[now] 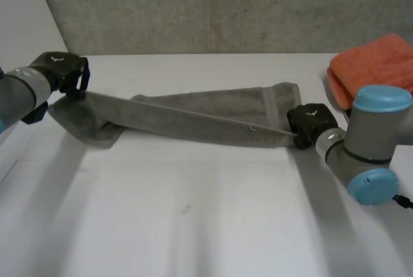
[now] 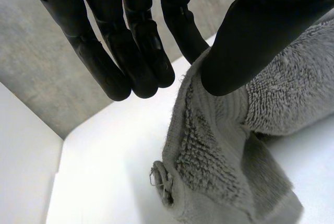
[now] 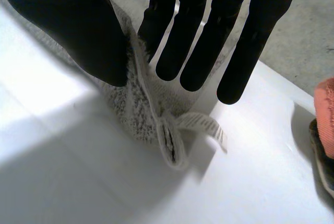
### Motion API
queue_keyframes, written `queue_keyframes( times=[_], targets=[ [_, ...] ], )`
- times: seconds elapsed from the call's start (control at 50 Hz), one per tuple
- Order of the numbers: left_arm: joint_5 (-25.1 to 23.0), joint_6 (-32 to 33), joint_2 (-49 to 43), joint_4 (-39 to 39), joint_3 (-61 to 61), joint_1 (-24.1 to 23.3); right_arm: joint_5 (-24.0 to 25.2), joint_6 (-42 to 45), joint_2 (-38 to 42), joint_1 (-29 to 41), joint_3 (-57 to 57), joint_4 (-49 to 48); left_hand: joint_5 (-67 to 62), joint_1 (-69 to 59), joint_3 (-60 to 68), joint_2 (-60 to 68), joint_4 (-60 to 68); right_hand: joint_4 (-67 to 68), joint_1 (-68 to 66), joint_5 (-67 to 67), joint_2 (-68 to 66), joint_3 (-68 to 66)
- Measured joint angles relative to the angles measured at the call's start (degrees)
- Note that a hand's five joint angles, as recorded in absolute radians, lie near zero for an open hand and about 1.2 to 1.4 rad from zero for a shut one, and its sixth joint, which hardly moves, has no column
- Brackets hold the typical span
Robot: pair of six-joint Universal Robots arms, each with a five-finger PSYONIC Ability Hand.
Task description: Fold the laundry.
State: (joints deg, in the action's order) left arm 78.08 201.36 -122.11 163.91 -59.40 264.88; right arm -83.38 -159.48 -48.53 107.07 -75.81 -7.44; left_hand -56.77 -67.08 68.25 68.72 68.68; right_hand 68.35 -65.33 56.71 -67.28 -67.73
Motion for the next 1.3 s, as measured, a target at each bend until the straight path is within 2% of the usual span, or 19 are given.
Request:
queue_keyframes(
  times=[0.12, 0.2, 0.28, 0.36, 0.44, 0.6, 0.68, 0.7, 0.76, 0.78, 0.8, 0.82, 0.84, 0.94, 1.02, 1.18, 1.3],
  targets=[
    [-3.1, 4.7, 3.2, -4.2, -5.8, 1.1, 1.2, 13.0, -6.5, -1.4, -2.7, 11.7, 0.0, 0.0, 0.0, 0.0, 0.0, 0.0, 0.0, 0.0, 0.0, 0.0],
    [-6.0, 13.0, 6.3, -11.4, -11.6, 1.9, 1.9, 25.9, -14.8, -3.8, -7.4, 25.4, 0.0, 0.0, 0.0, 0.0, 0.0, 0.0, 0.0, 0.0, 0.0, 0.0],
    [-8.7, 25.3, 8.8, -20.2, -18.1, 2.9, 2.8, 39.4, -22.6, -6.4, -13.1, 36.4, 0.0, 0.0, 0.0, 0.0, 0.0, 0.0, 0.0, 0.0, 0.0, 0.0],
    [-9.8, 35.1, 9.0, -25.3, -22.1, 3.2, 3.5, 46.6, -25.3, -7.5, -16.2, 39.3, 0.0, 0.0, 0.0, 0.0, 0.0, 0.0, 0.0, 0.0, 0.0, 0.0],
    [-8.9, 37.8, 6.7, -25.1, -21.5, 2.6, 3.0, 47.7, -23.2, -7.4, -15.9, 38.7, 0.0, 0.0, 0.0, 0.0, 0.0, 0.0, 0.0, 0.0, 0.0, 0.0],
    [-4.3, 32.0, -1.8, -18.9, -5.7, -0.7, 0.4, 40.1, -13.4, -4.3, -2.2, 35.0, 0.0, 0.0, 0.0, 0.0, 0.0, 0.0, 0.0, 0.0, 0.0, 0.0],
    [-2.2, 26.3, -5.9, -15.0, 11.4, -2.6, -0.4, 30.7, -9.0, -2.1, 14.3, 28.7, 0.0, 0.0, 0.0, 0.0, 0.0, 0.1, 0.0, 0.0, 0.0, -0.2],
    [-2.0, 25.7, -6.3, -14.5, 13.2, -2.7, -0.5, 30.0, -8.7, -1.9, 15.4, 28.2, 0.0, 0.0, 0.0, 0.0, 0.0, 0.1, 0.0, 0.0, 0.0, -0.2],
    [-0.7, 20.3, -7.8, -10.3, 25.0, -3.5, -1.5, 21.8, -6.6, -1.0, 27.3, 20.2, 0.0, 0.0, 0.0, 0.0, 0.0, 0.1, 0.0, 0.2, 0.0, -0.3],
    [0.0, 16.7, -7.3, -6.9, 29.2, -3.4, -2.3, 17.8, -6.3, -0.9, 31.4, 15.1, 0.0, 0.0, 0.0, 0.0, 0.0, 0.1, 0.0, 0.2, 0.0, -0.3],
    [0.4, 14.9, -6.9, -5.1, 30.9, -3.4, -2.6, 16.6, -6.3, -0.9, 32.3, 13.5, 0.0, 0.0, 0.0, 0.0, 0.0, 0.1, 0.0, 0.2, 0.0, -0.3],
    [0.9, 12.2, -6.3, -2.4, 32.8, -3.2, -3.4, 13.7, -6.4, -0.9, 34.4, 9.3, 0.0, 0.0, 0.0, 0.0, 0.0, 0.1, 0.0, 0.2, 0.0, -0.3],
    [2.0, 6.6, -4.6, 3.7, 35.7, -2.8, -4.7, 9.0, -7.0, -1.0, 36.6, 1.8, 0.0, 0.0, 0.0, 0.0, 0.0, 0.1, 0.0, 0.2, 0.0, -0.3],
    [3.6, -6.7, 0.9, 20.4, 35.9, -1.6, -7.0, -0.2, -10.3, -1.5, 35.4, -16.9, 0.0, 0.0, 0.1, 0.0, 0.0, 0.1, 0.0, 0.2, 0.0, -0.3],
    [2.8, -10.6, 3.5, 26.4, 30.9, -1.2, -6.2, -1.6, -12.6, -1.4, 30.9, -22.9, 0.0, 0.0, 0.1, 0.0, 0.0, 0.1, 0.0, 1.1, 0.0, -0.3],
    [1.3, -10.3, 3.7, 27.4, 19.7, -0.3, -3.0, -0.2, -12.6, -0.4, 24.7, -21.8, -0.4, 0.0, 0.1, 0.1, 0.0, 0.1, 0.0, 1.5, 0.0, -0.3],
    [0.9, -8.1, 1.8, 26.9, 10.5, 0.4, -1.3, 1.9, -9.6, -0.1, 20.7, -18.5, -0.4, 0.0, 0.1, 0.1, 0.0, 0.1, 0.0, 1.5, 0.0, -0.3]
  ],
)
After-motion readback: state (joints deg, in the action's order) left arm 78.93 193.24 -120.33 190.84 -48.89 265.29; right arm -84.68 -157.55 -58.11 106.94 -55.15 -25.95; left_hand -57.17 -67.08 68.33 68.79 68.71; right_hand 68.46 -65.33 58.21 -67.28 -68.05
